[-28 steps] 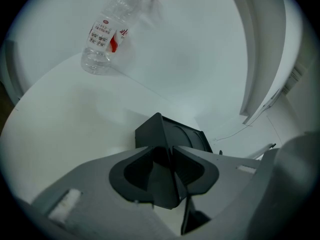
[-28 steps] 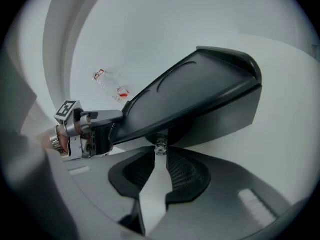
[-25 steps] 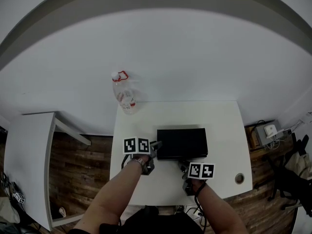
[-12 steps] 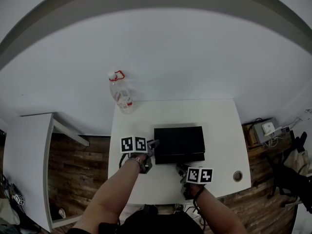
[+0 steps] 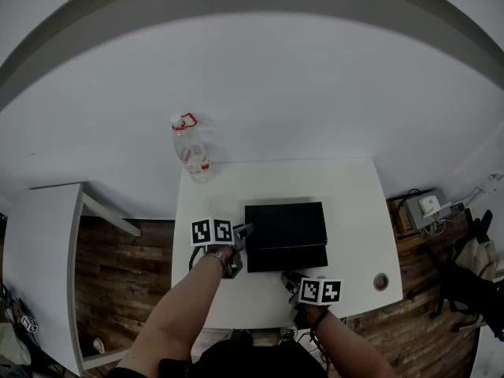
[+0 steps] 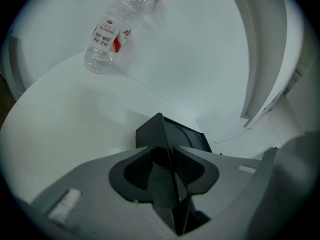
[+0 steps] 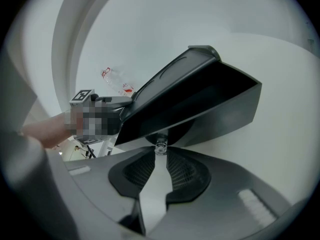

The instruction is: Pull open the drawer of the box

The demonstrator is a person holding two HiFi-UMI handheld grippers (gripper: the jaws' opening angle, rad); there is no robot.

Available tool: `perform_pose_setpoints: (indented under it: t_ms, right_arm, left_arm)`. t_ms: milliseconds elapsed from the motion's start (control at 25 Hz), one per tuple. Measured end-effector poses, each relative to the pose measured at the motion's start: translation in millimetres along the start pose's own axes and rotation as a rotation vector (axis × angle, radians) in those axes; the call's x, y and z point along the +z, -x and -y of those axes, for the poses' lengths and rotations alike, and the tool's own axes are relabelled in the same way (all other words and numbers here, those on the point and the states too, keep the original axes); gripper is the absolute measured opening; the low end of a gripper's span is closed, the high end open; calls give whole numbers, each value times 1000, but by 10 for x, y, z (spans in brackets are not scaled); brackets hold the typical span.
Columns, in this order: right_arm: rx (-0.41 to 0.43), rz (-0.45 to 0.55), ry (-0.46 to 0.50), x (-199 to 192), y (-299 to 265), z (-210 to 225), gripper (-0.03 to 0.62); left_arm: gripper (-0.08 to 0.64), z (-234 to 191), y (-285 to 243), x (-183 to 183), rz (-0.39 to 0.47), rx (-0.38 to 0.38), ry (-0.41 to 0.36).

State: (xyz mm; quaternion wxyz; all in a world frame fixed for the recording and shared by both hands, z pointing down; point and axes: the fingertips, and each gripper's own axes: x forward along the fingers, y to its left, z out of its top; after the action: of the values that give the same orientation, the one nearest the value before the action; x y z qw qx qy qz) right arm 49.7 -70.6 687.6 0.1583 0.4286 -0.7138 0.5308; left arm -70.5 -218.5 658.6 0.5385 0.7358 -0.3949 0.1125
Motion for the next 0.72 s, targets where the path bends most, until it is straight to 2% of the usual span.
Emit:
perform_pose_setpoints:
  t_ms: [720]
  right_arm:
    - [10, -9, -20, -326, 156, -26, 74]
  left_arm:
    - [137, -7, 0, 9, 6, -2, 3]
